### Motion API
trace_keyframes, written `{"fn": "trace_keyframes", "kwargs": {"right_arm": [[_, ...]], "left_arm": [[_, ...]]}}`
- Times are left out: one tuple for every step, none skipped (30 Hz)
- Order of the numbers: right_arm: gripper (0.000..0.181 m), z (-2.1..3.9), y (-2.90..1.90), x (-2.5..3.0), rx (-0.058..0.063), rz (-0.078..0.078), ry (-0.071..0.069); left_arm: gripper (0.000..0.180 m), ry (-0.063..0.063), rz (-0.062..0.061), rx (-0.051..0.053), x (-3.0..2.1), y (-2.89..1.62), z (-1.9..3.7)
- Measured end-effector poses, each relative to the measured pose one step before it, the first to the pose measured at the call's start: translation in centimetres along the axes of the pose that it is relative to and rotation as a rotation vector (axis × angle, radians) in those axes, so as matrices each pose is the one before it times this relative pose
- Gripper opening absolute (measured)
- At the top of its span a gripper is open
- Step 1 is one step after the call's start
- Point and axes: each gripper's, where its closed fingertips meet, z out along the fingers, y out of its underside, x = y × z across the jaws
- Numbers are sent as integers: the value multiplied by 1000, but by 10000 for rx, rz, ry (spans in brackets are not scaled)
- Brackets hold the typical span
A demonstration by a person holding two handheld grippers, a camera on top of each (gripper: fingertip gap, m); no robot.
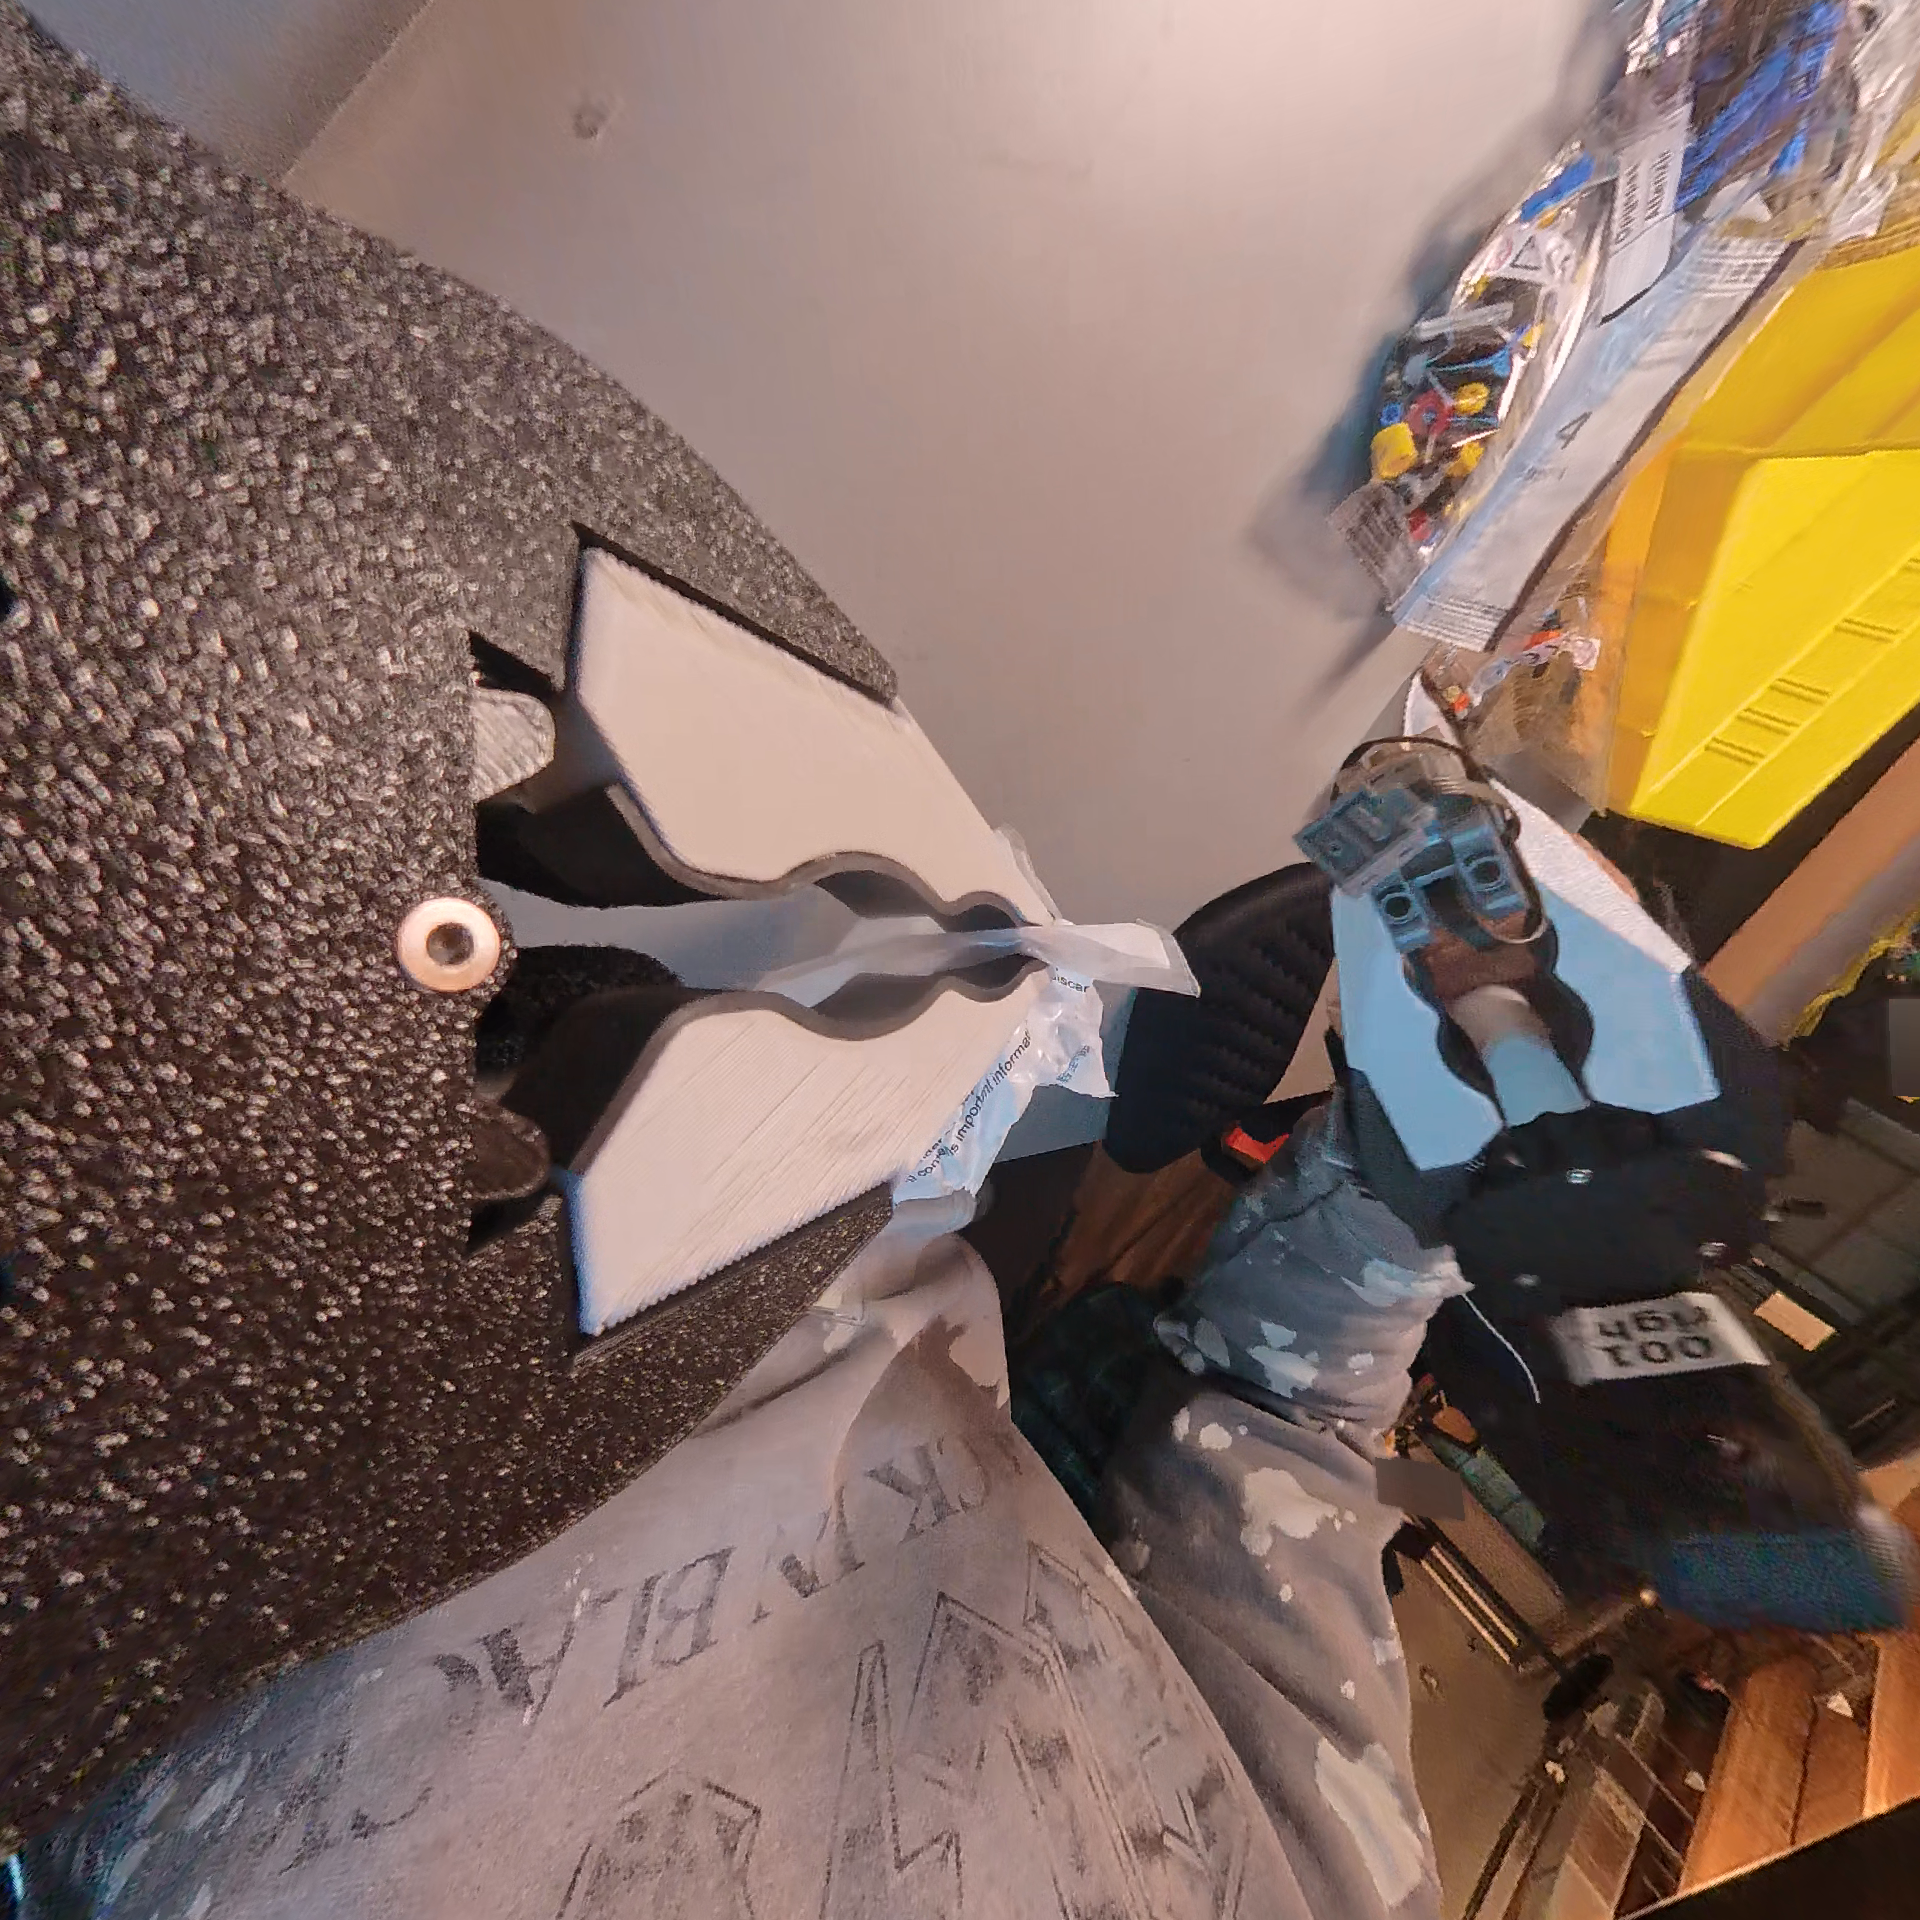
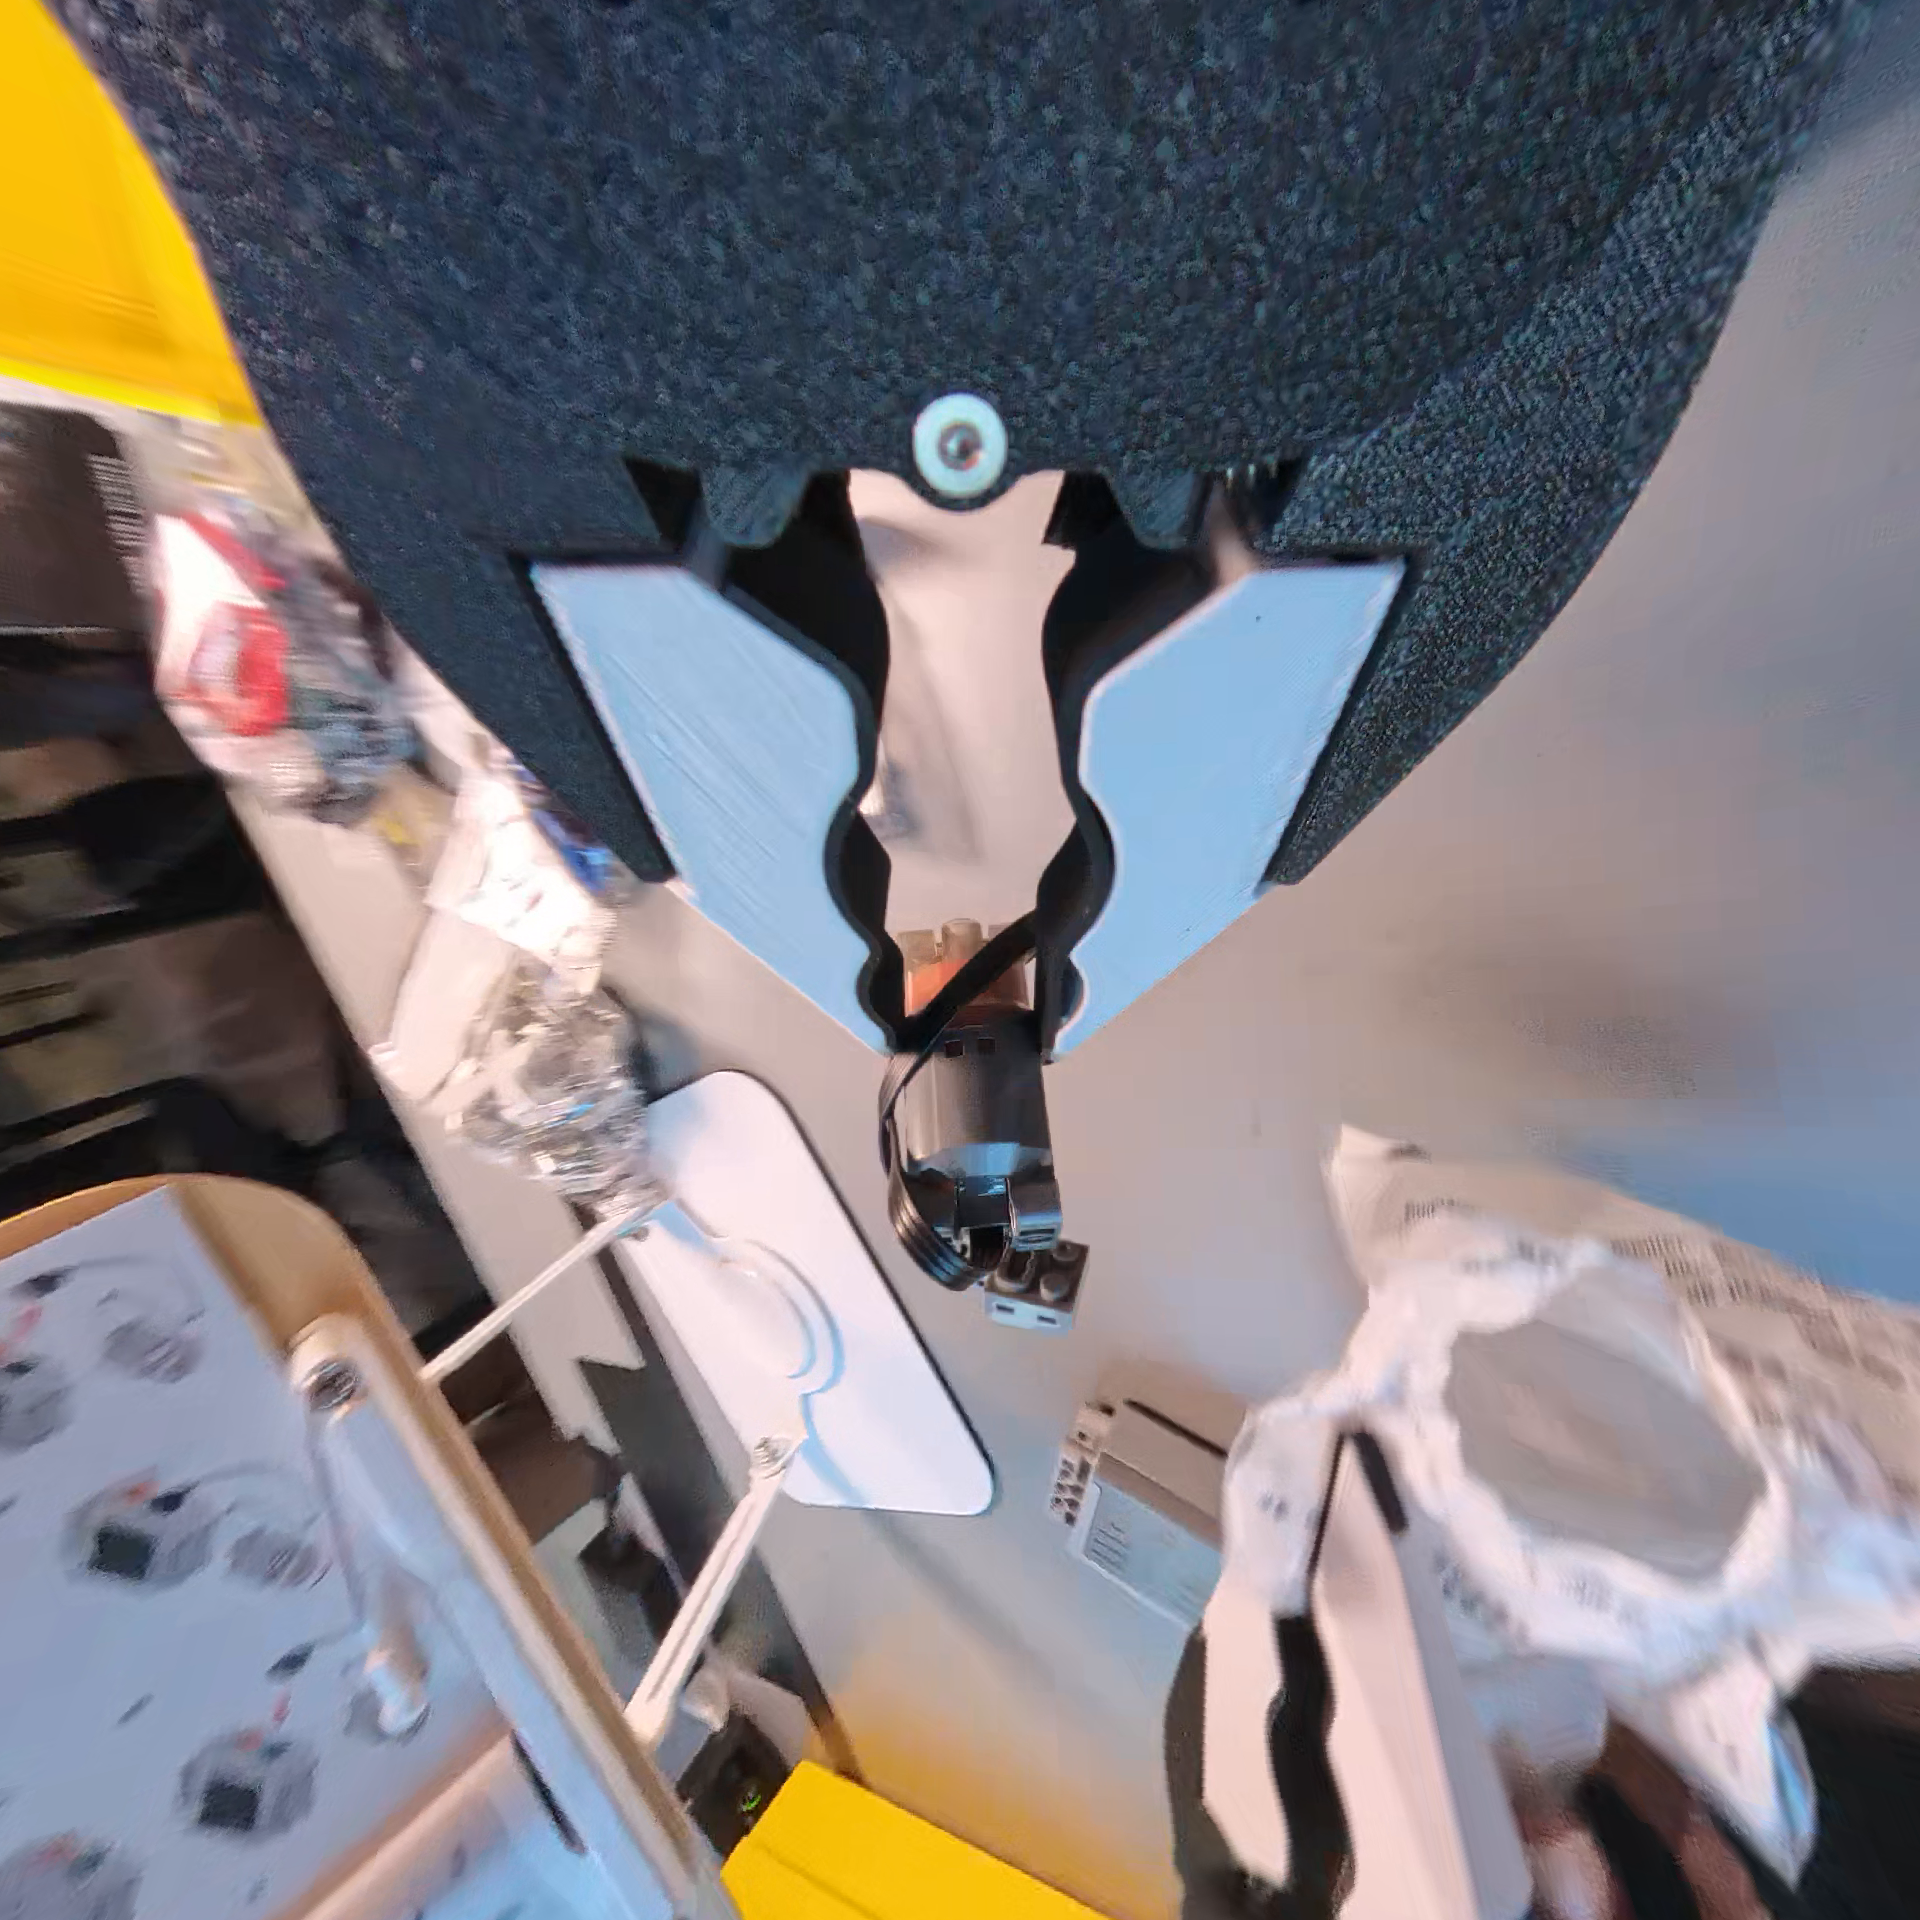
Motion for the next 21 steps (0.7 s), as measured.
{"fn": "trace_keyframes", "kwargs": {"right_arm": [[23,438,-123,6,59,559,-344],[23,517,-48,-125,-30,433,-433],[24,555,-14,-88,-66,340,-371],[24,617,47,49,-103,282,-255],[23,690,200,-56,-224,224,-315],[24,703,102,21,-151,149,-232],[24,725,37,-13,-98,124,-247],[24,807,199,-66,-233,276,-309],[24,848,233,-51,-287,310,-323],[24,801,-4,52,-128,220,-232],[24,756,-13,42,-158,175,-226],[24,683,-41,145,-174,108,-128],[24,602,-104,197,-158,6,-62],[24,515,-247,260,-103,-48,15],[24,448,-369,241,-50,-72,30],[24,434,-401,87,-57,-106,-58],[24,426,-426,93,-62,-89,-38],[24,432,-466,77,-50,-112,-24],[24,457,-418,-133,-83,-205,-134],[23,441,-519,-241,-13,-216,-183],[24,449,-474,-154,-40,-101,-136]], "left_arm": [[0,-117,-72,-245,-348,544,260],[0,-196,1,-281,-402,558,382],[1,-192,68,-261,-286,484,423],[1,-106,103,-211,-61,372,416],[2,-44,103,-122,59,202,368],[4,-60,95,-62,38,86,287],[8,-120,95,-78,-85,86,198],[16,-165,94,-112,-183,122,85],[25,-170,105,-62,-214,22,-103],[32,-163,109,79,-231,-217,-344],[36,-159,74,235,-265,-470,-581],[39,-123,40,331,-249,-646,-768],[40,-128,42,402,-297,-769,-926],[40,-231,90,470,-451,-889,-1026],[40,-367,150,455,-657,-876,-1098],[40,-539,207,338,-974,-724,-1097],[40,-796,260,247,-1404,-576,-1119],[40,-929,268,215,-1670,-487,-1094],[40,-879,243,104,-1687,-259,-1001],[40,-818,223,-48,-1675,28,-902],[41,-791,208,-207,-1675,359,-761]]}}
